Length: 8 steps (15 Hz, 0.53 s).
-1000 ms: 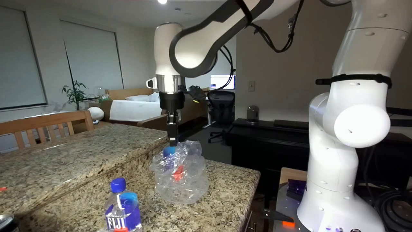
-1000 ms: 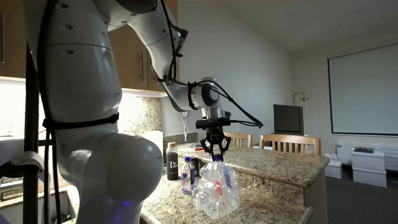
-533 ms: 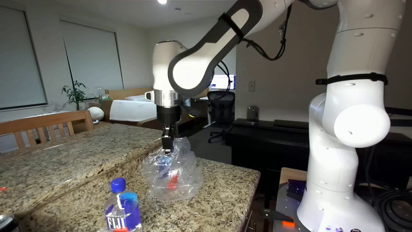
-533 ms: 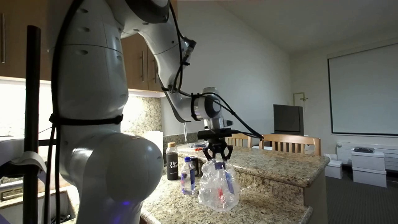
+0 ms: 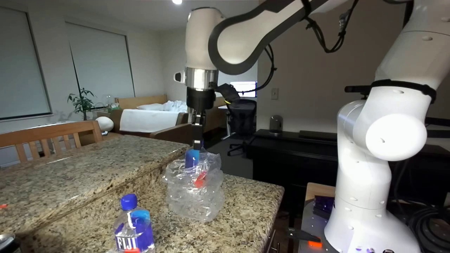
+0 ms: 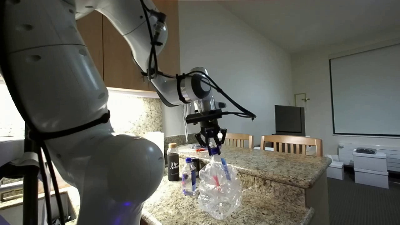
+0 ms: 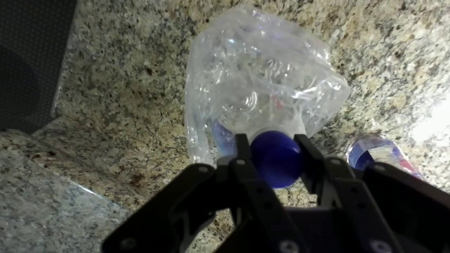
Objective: Put one of the water bottles on the counter in the plastic bag
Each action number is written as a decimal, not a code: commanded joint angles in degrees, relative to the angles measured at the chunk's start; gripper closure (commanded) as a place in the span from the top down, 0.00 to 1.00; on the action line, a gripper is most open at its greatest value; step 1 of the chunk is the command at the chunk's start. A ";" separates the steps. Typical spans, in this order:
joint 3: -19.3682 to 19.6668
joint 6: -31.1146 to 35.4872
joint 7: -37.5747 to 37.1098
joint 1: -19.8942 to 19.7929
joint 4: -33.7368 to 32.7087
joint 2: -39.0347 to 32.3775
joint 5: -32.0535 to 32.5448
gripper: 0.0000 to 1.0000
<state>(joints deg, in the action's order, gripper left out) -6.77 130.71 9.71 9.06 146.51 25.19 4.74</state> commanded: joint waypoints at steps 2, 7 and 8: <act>2.47 -1.92 2.94 1.86 0.33 0.46 -3.48 0.15; 4.35 -1.76 4.85 2.71 0.69 0.48 -7.80 0.15; 4.71 -2.47 5.29 2.88 0.35 0.22 -8.53 0.15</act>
<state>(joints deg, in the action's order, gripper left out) -3.47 129.07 12.10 11.51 146.53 24.63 -1.12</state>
